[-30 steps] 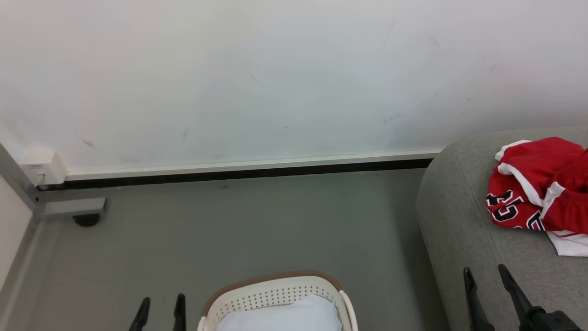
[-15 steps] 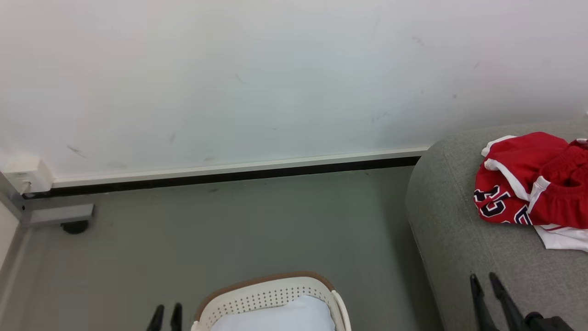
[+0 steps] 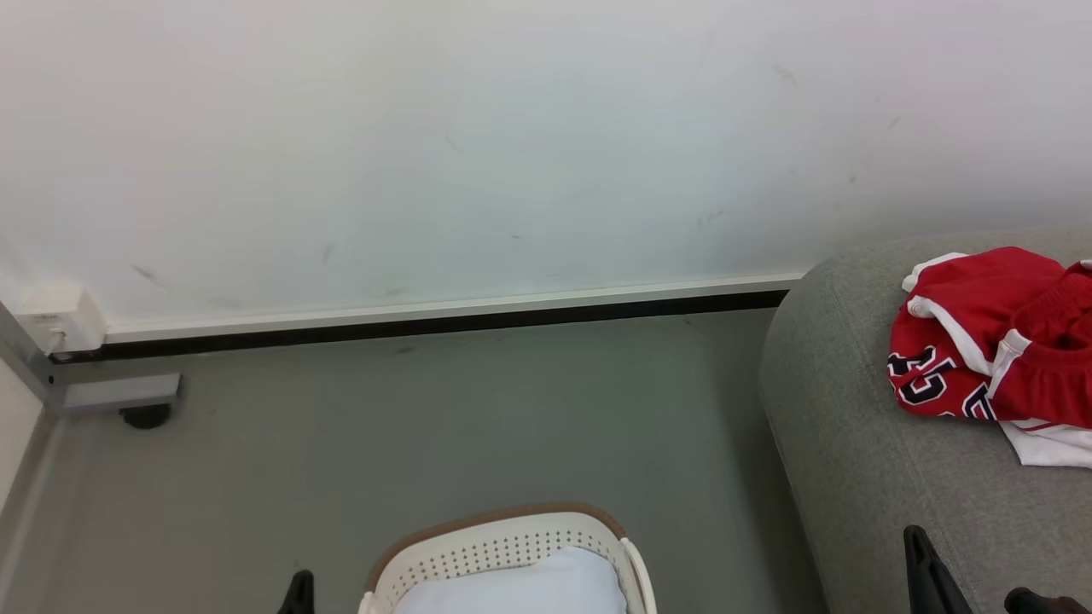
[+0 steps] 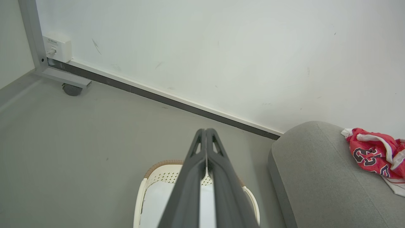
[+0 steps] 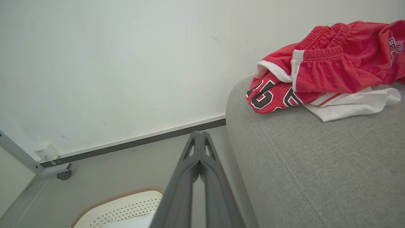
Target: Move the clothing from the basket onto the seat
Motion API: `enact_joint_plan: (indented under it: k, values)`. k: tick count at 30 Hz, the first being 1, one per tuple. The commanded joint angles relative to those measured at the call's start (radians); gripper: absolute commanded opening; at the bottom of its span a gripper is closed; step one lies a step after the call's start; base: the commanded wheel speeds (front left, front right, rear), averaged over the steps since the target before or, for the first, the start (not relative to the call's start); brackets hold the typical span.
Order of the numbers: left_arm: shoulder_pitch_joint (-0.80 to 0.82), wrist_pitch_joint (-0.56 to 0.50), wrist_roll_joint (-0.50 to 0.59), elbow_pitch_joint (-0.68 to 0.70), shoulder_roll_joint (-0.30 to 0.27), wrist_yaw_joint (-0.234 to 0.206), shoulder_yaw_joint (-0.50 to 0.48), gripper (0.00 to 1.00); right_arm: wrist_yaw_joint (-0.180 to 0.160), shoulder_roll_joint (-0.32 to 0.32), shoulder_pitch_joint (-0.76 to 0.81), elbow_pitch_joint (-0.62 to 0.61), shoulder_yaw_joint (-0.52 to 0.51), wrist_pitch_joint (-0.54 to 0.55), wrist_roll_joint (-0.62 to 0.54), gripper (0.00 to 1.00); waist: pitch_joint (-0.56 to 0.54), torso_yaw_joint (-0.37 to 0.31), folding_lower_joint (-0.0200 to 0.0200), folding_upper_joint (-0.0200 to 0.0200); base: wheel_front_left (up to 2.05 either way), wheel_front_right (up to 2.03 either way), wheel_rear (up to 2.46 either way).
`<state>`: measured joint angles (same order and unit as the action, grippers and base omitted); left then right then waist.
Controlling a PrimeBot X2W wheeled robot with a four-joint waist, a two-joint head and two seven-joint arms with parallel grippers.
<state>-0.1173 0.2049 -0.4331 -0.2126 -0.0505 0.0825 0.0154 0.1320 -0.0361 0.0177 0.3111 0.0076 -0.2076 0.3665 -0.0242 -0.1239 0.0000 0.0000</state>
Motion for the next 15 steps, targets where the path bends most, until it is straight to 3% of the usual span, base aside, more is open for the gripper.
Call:
enact_joint_plan:
  k: [1,15]
  values:
    - [0.027,-0.005,-0.034,0.018,-0.005,-0.003,-0.007,0.0,0.0,-0.007,-0.031,-0.018,-0.007,0.005,0.031,0.0,0.0,0.001,0.0,0.0,0.0,0.0,0.0]
    - [0.062,-0.064,-0.256,0.038,-0.005,-0.018,-0.03,0.0,0.0,-0.01,-0.057,-0.025,-0.03,0.066,0.265,0.0,0.003,0.016,0.0,0.0,0.0,0.0,0.0]
